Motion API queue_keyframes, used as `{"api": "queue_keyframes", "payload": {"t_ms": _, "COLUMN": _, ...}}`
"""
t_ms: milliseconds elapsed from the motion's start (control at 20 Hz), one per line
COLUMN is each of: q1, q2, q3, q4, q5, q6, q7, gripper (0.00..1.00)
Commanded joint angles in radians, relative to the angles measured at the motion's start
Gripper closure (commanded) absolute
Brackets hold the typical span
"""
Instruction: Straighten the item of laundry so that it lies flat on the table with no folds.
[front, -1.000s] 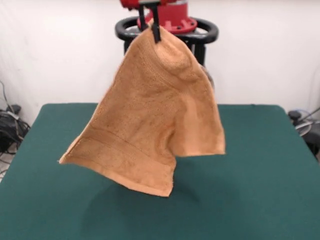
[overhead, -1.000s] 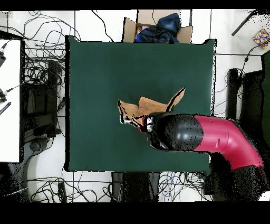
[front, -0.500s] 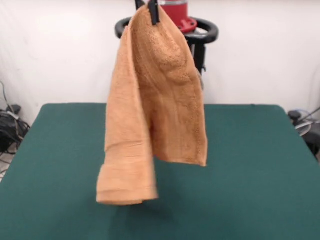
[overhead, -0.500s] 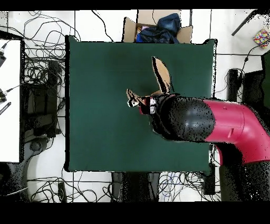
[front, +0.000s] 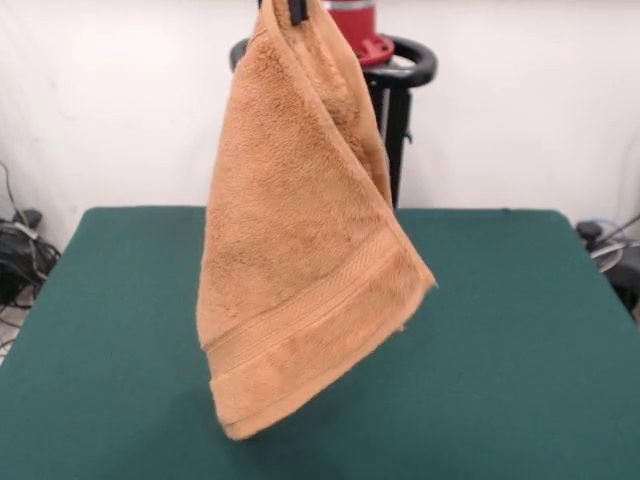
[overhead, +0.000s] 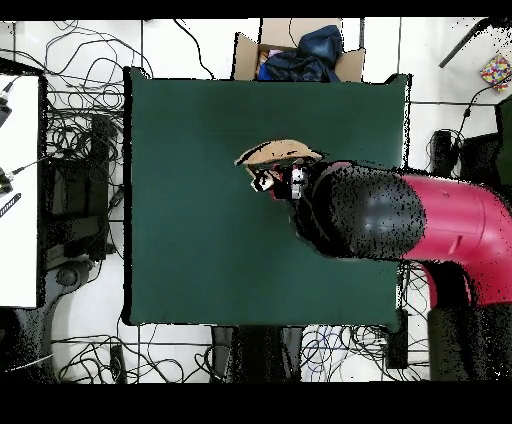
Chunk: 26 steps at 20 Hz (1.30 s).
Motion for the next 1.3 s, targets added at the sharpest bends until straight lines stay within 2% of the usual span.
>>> {"api": "queue_keyframes", "payload": {"t_ms": 50, "q1": 0.018, "q2": -0.031, "q3": 0.05, "q4": -0.018, "q5": 0.039, "q6": 0.015, "q7": -0.092, "gripper": 1.0}}
{"api": "queue_keyframes", "payload": {"t_ms": 950, "q1": 0.153, "q2": 0.004, "q3": -0.056, "q4": -0.152, "q5": -0.024, "q6": 0.095, "q7": 0.106, "gripper": 1.0}}
{"api": "queue_keyframes", "payload": {"t_ms": 1050, "q1": 0.181, "q2": 0.022, "q3": -0.071, "q4": -0.17, "q5": -0.037, "q6": 0.07, "q7": 0.138, "gripper": 1.0}}
{"api": "queue_keyframes", "payload": {"t_ms": 1300, "q1": 0.207, "q2": 0.05, "q3": -0.095, "q4": -0.119, "q5": -0.018, "q6": -0.103, "q7": 0.169, "gripper": 1.0}}
